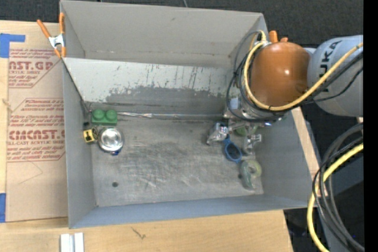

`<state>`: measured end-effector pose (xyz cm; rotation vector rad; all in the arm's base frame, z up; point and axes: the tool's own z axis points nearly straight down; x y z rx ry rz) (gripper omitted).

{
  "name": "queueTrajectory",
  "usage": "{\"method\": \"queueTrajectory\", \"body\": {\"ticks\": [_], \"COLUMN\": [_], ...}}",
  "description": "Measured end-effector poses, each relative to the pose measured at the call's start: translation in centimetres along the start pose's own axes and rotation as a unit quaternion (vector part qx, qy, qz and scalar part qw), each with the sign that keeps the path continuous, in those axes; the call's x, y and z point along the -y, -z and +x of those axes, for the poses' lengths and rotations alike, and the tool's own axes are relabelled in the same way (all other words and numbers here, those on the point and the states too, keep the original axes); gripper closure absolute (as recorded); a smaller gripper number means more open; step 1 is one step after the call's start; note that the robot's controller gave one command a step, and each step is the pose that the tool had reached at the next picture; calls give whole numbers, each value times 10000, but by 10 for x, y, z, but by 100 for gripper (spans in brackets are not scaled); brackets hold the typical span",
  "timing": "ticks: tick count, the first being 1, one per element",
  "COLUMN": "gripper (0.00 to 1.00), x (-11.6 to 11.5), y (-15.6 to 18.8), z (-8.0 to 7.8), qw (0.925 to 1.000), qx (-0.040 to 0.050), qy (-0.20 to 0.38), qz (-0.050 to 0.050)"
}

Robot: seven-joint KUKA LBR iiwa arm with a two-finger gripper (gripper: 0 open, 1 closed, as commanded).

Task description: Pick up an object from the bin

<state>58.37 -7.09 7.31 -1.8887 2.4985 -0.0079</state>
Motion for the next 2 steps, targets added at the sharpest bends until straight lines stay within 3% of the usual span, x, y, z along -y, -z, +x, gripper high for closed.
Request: {"method": "queueTrajectory", "body": {"ticks": [1,2], "gripper": [100,100], "x": [0,-6], "y": [2,178], "z": [-2,23], "qw": [10000,10000], "qx": [18,-9], "qy": [-5,-86], "qz": [-2,-1]}}
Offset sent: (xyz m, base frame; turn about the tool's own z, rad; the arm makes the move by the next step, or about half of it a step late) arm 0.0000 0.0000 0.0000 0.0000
